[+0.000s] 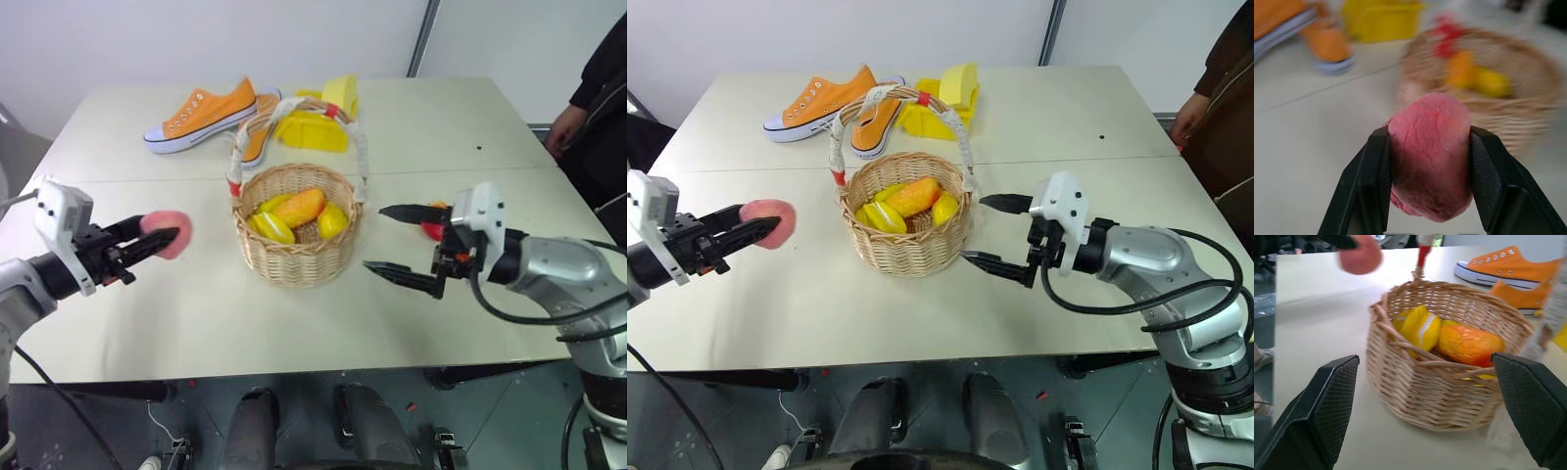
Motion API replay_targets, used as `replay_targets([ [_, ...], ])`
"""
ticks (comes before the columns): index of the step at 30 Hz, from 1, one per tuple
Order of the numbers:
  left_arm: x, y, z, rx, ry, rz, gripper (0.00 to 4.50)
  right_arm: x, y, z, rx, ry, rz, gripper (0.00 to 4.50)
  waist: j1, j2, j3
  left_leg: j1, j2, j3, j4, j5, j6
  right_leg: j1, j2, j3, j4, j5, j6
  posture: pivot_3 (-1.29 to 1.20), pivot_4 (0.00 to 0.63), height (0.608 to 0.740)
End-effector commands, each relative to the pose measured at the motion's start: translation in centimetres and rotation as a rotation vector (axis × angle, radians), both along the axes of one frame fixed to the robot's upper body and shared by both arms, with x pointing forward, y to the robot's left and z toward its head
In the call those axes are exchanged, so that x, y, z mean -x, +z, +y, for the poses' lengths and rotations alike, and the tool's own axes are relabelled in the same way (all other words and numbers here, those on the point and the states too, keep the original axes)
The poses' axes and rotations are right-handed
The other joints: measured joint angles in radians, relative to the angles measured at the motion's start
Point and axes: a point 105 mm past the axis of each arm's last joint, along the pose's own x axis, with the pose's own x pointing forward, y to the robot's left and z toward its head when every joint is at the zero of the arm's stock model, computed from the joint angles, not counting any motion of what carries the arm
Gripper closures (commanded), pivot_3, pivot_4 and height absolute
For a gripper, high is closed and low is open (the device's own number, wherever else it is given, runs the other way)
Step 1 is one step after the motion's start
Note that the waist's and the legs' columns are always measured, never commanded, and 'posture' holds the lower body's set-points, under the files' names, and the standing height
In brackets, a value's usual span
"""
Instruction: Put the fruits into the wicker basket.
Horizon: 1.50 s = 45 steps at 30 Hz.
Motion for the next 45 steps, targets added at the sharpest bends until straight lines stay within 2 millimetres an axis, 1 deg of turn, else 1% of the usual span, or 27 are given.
replay_targets([
  [1,-0.9,1.9,-4.1,0.030,-0.079,-0.089,2.80,-0.4,1.6,-1.1,-0.004,-0.029,-0.061,0.00,0.006,0.000,0.000,0.000,-0.001,0.000,0.000,0.000,0.000,0.001,0.000,0.000,0.000,0.000,0.000,0.00,0.150,0.740],
  [3,-2.2,2.2,-6.0,0.032,-0.084,-0.120,2.80,-0.5,1.7,-1.2,-0.016,-0.039,-0.056,0.00,0.003,0.000,0.000,0.001,-0.001,0.000,0.001,0.000,0.000,0.003,0.001,0.000,-0.001,0.000,0.000,0.00,0.150,0.740],
  [5,-3.2,2.0,-7.8,0.029,-0.099,-0.129,2.80,-0.7,1.7,-1.4,-0.025,-0.064,-0.060,0.00,0.000,0.000,0.000,0.001,-0.001,0.000,0.001,0.000,0.000,0.004,0.002,0.000,-0.001,0.001,0.003,0.00,0.150,0.740],
  [6,-3.8,1.8,-8.4,0.030,-0.096,-0.131,2.80,-0.9,1.7,-1.6,-0.030,-0.085,-0.062,0.00,-0.003,0.000,0.000,0.000,-0.001,0.000,0.001,0.000,0.000,0.003,0.002,0.000,-0.001,0.002,0.006,0.00,0.150,0.740],
  [8,-4.7,1.4,-8.8,0.034,-0.084,-0.119,2.80,-1.3,1.6,-2.0,-0.038,-0.126,-0.073,0.00,-0.007,0.000,0.000,0.001,0.000,0.000,0.000,0.000,0.000,0.003,0.003,0.001,-0.001,0.002,0.009,0.00,0.150,0.740],
  [10,-5.1,1.1,-9.1,0.034,-0.090,-0.112,1.79,-1.7,1.6,-2.3,-0.077,-0.169,-0.071,0.00,-0.007,0.000,0.000,0.001,0.001,-0.001,-0.001,0.000,0.001,0.002,0.005,0.001,0.000,0.002,0.009,0.00,0.150,0.740],
  [11,-5.0,1.1,-9.4,0.038,-0.111,-0.114,1.44,-2.2,1.4,-2.8,-0.098,-0.212,-0.061,0.00,-0.007,0.000,0.000,0.001,0.002,-0.002,-0.001,0.000,0.001,0.001,0.007,0.001,0.000,0.002,0.009,0.00,0.150,0.740],
  [13,-4.7,1.2,-9.9,0.042,-0.142,-0.126,0.49,-4.4,-0.6,-5.3,-0.030,-0.397,-0.045,0.00,-0.005,0.000,0.000,0.001,0.002,-0.002,-0.002,0.000,0.001,0.001,0.007,0.001,0.002,0.002,0.009,0.00,0.150,0.740],
  [14,-4.7,1.3,-10.0,0.041,-0.148,-0.131,0.07,-5.0,-1.4,-6.0,0.004,-0.452,-0.043,0.00,-0.004,0.000,0.000,0.001,0.002,-0.002,-0.002,0.000,0.001,0.001,0.007,0.001,0.002,0.002,0.009,0.00,0.150,0.740],
  [16,-3.7,1.3,-10.1,0.056,-0.212,-0.137,0.07,-6.4,-2.4,-7.6,-0.012,-0.578,-0.017,0.00,-0.004,0.000,0.000,0.001,0.001,-0.001,-0.001,0.000,0.001,0.001,0.006,0.001,0.001,0.001,0.006,0.00,0.150,0.740],
  [18,-2.8,1.0,-10.1,0.073,-0.267,-0.116,0.07,-7.6,-3.1,-8.5,-0.049,-0.667,0.009,0.00,-0.007,0.000,0.000,0.000,0.001,0.000,0.000,0.000,0.000,0.001,0.005,0.002,0.001,0.001,0.005,0.00,0.150,0.740],
  [20,-1.7,0.5,-10.3,0.082,-0.331,-0.104,0.07,-8.7,-4.2,-9.4,-0.030,-0.743,0.024,0.00,-0.010,0.001,0.000,0.001,0.001,0.000,0.000,0.000,0.001,0.001,0.005,0.003,0.001,0.001,0.005,0.00,0.150,0.740],
  [23,-0.7,0.0,-10.6,0.079,-0.370,-0.096,0.07,-9.7,-5.3,-10.0,-0.036,-0.781,0.061,0.00,-0.007,0.001,0.000,0.001,0.001,0.000,0.000,0.000,0.001,0.000,0.006,0.003,0.001,0.001,0.005,0.00,0.150,0.740],
  [27,-0.5,-0.3,-10.9,0.072,-0.375,-0.094,0.07,-10.6,-6.5,-10.4,-0.032,-0.807,0.094,0.00,-0.005,0.001,0.000,0.001,0.001,0.000,0.000,0.000,0.001,0.001,0.006,0.003,0.001,0.001,0.006,0.00,0.150,0.740],
  [29,-0.2,-0.7,-11.2,0.057,-0.384,-0.093,0.07,-11.3,-7.4,-10.7,-0.035,-0.826,0.129,0.00,-0.006,0.001,0.000,0.000,0.001,0.000,0.000,0.000,0.001,0.001,0.006,0.003,0.001,0.002,0.007,0.00,0.150,0.740],
  [32,-0.1,-0.8,-11.3,0.052,-0.381,-0.095,0.07,-11.8,-8.3,-10.8,-0.044,-0.838,0.166,0.00,-0.006,0.001,0.000,0.000,0.001,0.000,0.000,0.000,0.001,0.001,0.006,0.003,0.001,0.002,0.008,0.00,0.150,0.740],
  [33,-0.1,-0.8,-11.2,0.052,-0.377,-0.097,0.00,-11.9,-8.4,-10.9,-0.045,-0.844,0.169,0.54,-0.006,0.001,0.000,0.000,0.001,0.000,0.000,0.000,0.001,0.001,0.006,0.003,0.001,0.002,0.008,0.00,0.150,0.740],
  [35,-0.1,-0.9,-11.1,0.053,-0.369,-0.099,0.00,-12.0,-8.4,-10.8,-0.047,-0.840,0.160,1.32,-0.006,0.001,0.000,0.001,0.001,0.000,0.000,0.000,0.001,0.001,0.006,0.003,0.001,0.002,0.008,0.00,0.150,0.740],
  [36,-0.1,-0.9,-10.9,0.053,-0.362,-0.098,0.00,-12.0,-8.1,-10.6,-0.049,-0.829,0.147,1.90,-0.006,0.001,0.000,0.000,0.001,0.000,0.000,0.000,0.001,0.001,0.006,0.003,0.001,0.002,0.008,0.00,0.150,0.740],
  [37,-0.2,-1.0,-10.8,0.052,-0.355,-0.098,0.00,-12.0,-7.8,-10.3,-0.052,-0.816,0.137,2.33,-0.007,0.001,0.000,0.001,0.001,0.000,0.000,0.000,0.001,0.001,0.006,0.003,0.001,0.002,0.008,0.00,0.150,0.740],
  [38,-0.2,-1.0,-10.6,0.052,-0.350,-0.098,0.00,-11.9,-7.6,-10.2,-0.055,-0.807,0.130,2.62,-0.008,0.001,0.000,0.001,0.001,0.000,0.000,0.000,0.001,0.001,0.006,0.003,0.001,0.002,0.008,0.00,0.150,0.740],
  [39,-0.2,-1.0,-10.4,0.051,-0.338,-0.101,0.00,-11.8,-7.1,-10.0,-0.047,-0.797,0.105,2.63,-0.008,0.001,0.000,0.001,0.001,0.000,0.000,0.000,0.001,0.001,0.006,0.003,0.001,0.002,0.008,0.00,0.150,0.740],
  [41,-1.0,-1.3,-8.2,0.042,-0.247,-0.099,0.00,-10.1,-4.8,-8.5,0.009,-0.649,0.005,2.63,-0.008,0.002,0.000,0.001,0.001,0.000,0.000,0.000,0.001,0.001,0.006,0.003,0.001,0.002,0.008,0.00,0.150,0.740],
  [43,-1.4,-1.1,-5.8,0.054,-0.162,-0.137,0.00,-7.4,-3.2,-6.1,0.066,-0.447,-0.067,2.63,-0.006,0.004,0.001,0.000,0.001,0.000,-0.002,0.000,0.001,0.000,0.006,0.003,0.001,0.002,0.009,0.00,0.150,0.740],
  [44,-1.5,-0.9,-4.9,0.069,-0.132,-0.158,0.00,-6.0,-2.5,-4.9,0.072,-0.350,-0.078,2.63,-0.006,0.004,0.001,0.000,0.001,0.000,-0.002,0.000,0.001,-0.001,0.006,0.002,0.001,0.002,0.009,0.00,0.150,0.740],
  [45,-1.4,-1.0,-3.9,0.070,-0.105,-0.174,0.00,-4.3,-1.6,-3.3,0.054,-0.236,-0.072,2.63,-0.006,0.004,0.001,0.000,0.002,0.000,-0.003,0.000,0.001,-0.001,0.006,0.002,0.001,0.002,0.010,0.00,0.150,0.740],
])
